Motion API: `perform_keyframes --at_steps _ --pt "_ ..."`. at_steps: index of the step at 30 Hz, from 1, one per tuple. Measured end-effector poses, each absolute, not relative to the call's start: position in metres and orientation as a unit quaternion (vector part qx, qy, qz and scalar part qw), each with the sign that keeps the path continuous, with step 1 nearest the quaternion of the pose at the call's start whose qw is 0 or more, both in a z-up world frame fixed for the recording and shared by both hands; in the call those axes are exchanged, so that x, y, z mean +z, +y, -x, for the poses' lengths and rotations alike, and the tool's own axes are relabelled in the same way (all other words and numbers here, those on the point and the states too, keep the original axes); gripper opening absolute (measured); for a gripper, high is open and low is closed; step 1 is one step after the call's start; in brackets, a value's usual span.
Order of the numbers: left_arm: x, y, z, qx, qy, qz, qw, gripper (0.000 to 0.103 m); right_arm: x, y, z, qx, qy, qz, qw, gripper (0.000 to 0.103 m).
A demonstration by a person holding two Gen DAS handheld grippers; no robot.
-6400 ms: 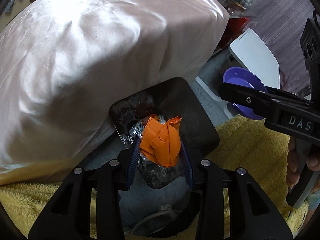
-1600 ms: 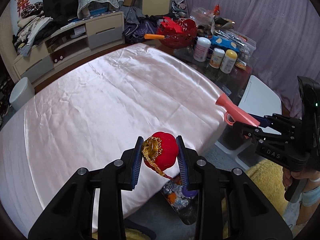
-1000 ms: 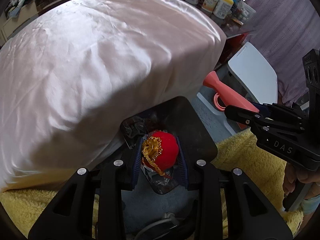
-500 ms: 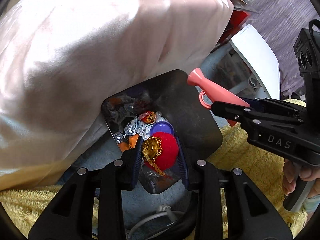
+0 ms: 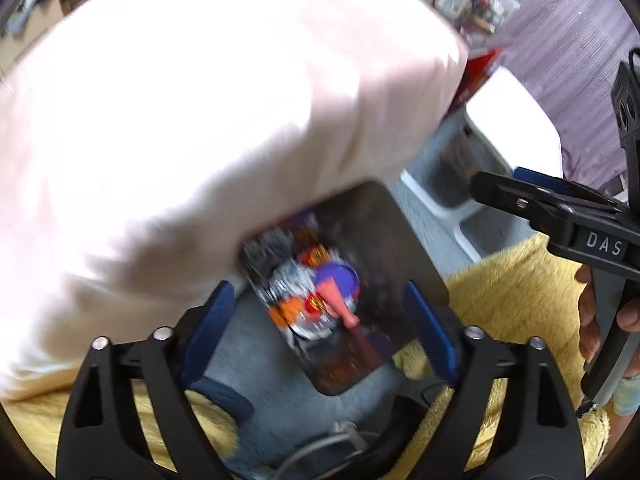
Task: Collect trash
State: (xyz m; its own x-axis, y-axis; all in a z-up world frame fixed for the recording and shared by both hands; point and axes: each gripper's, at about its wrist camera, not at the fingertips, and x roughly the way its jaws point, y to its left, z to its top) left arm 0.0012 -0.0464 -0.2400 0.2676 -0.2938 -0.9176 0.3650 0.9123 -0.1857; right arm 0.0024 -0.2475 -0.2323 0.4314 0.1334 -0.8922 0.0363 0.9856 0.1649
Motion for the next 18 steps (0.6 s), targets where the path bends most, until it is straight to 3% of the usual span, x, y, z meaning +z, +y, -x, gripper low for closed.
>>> perform_keyframes --at_steps 4,18 --pt "-0.186 -0.033 0.006 -0.196 0.507 -0.043 0.838 0.095 -0.189 -0.248 0.005 0.009 0.478 -0.05 0.877 0.099" --pt "-0.044 0.015 0.044 -0.124 0.357 -0.006 0.926 0.095 -0.055 -0.234 0.048 -0.024 0.328 -0.034 0.944 0.1"
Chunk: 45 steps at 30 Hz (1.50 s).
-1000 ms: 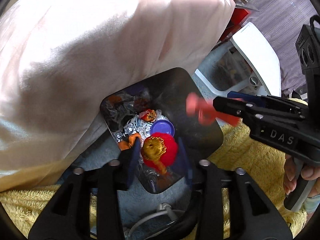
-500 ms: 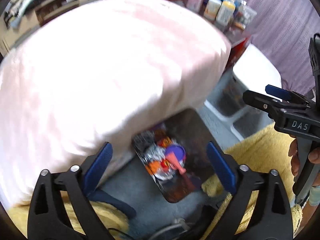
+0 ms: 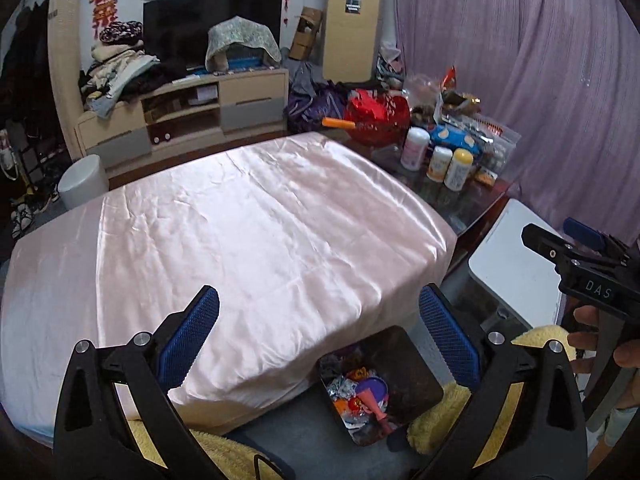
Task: Collect trash
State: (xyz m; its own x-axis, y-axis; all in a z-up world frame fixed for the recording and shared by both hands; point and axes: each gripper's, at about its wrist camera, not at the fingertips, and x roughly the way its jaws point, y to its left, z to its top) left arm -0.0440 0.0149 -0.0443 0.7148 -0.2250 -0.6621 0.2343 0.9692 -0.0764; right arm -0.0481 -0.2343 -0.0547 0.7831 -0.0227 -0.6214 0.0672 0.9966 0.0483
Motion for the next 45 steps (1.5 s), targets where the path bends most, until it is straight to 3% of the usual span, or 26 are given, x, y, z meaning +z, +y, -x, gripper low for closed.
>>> perform_keyframes --at_steps 13,45 --pt "-0.004 0.016 0.06 -0.106 0.319 -0.016 0.942 0.095 -0.007 -0.226 0.078 -0.051 0.267 -0.012 0.962 0.1" --pt "0.007 0.014 0.075 -0.121 0.296 0.011 0.947 0.095 0.001 -0.218 0.095 -0.057 0.255 -0.006 0.965 0.1"
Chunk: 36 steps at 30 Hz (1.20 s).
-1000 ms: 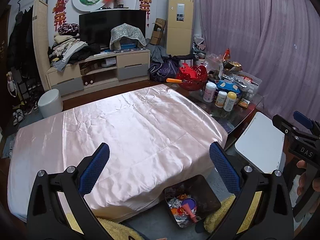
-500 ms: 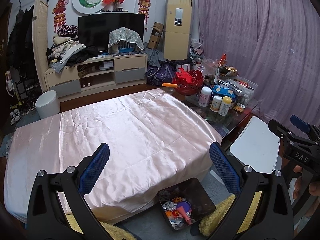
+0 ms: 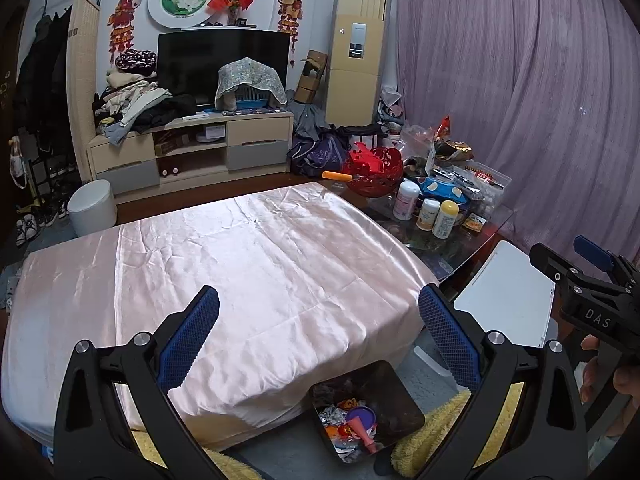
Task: Collect trash
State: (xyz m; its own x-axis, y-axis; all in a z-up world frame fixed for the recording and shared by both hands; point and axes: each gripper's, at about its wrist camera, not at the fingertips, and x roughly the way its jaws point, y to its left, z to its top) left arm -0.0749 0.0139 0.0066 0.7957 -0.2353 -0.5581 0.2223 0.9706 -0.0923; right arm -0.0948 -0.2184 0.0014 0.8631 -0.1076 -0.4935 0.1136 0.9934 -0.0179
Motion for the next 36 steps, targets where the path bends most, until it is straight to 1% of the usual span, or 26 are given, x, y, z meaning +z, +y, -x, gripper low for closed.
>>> perform_keyframes --at_steps 36 --pt "0.0079 0.0158 0.0767 -0.118 0.294 0.016 0.948 0.095 0.0014 -0.2182 0.0918 -0.057 0.258 -0.008 0.964 0.1"
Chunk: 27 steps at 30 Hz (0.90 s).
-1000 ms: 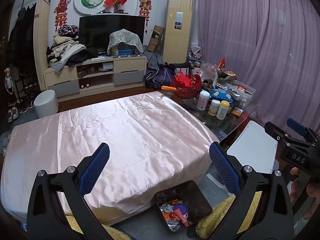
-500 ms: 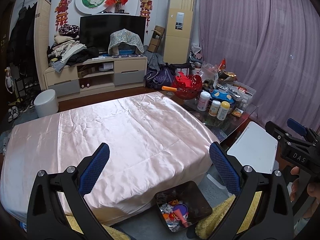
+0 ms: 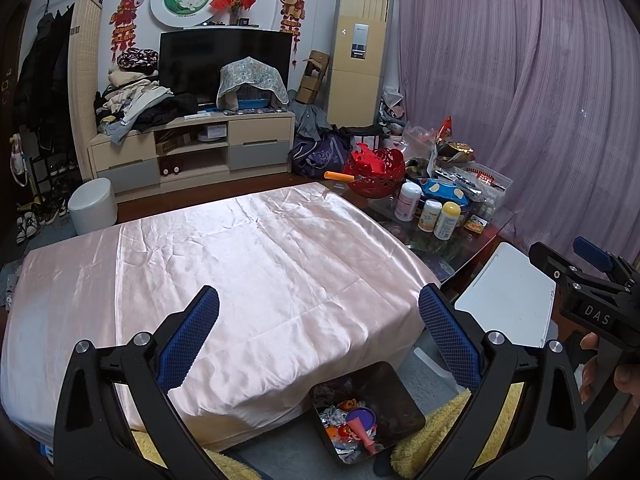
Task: Collect trash
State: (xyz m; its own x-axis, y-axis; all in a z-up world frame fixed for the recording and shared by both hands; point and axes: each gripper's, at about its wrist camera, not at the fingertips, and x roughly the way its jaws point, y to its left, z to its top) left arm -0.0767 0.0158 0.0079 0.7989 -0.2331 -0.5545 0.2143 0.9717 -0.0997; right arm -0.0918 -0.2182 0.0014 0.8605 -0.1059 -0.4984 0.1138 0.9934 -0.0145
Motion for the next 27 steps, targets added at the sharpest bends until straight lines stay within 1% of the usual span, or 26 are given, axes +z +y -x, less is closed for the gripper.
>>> perform_keyframes --at_steps 27 --pt "0.0051 0.017 0.0746 -0.118 0.297 0.017 0.947 0.095 -0.0028 -0.2146 0.0893 -0.059 0.262 -0.009 0.963 0.1"
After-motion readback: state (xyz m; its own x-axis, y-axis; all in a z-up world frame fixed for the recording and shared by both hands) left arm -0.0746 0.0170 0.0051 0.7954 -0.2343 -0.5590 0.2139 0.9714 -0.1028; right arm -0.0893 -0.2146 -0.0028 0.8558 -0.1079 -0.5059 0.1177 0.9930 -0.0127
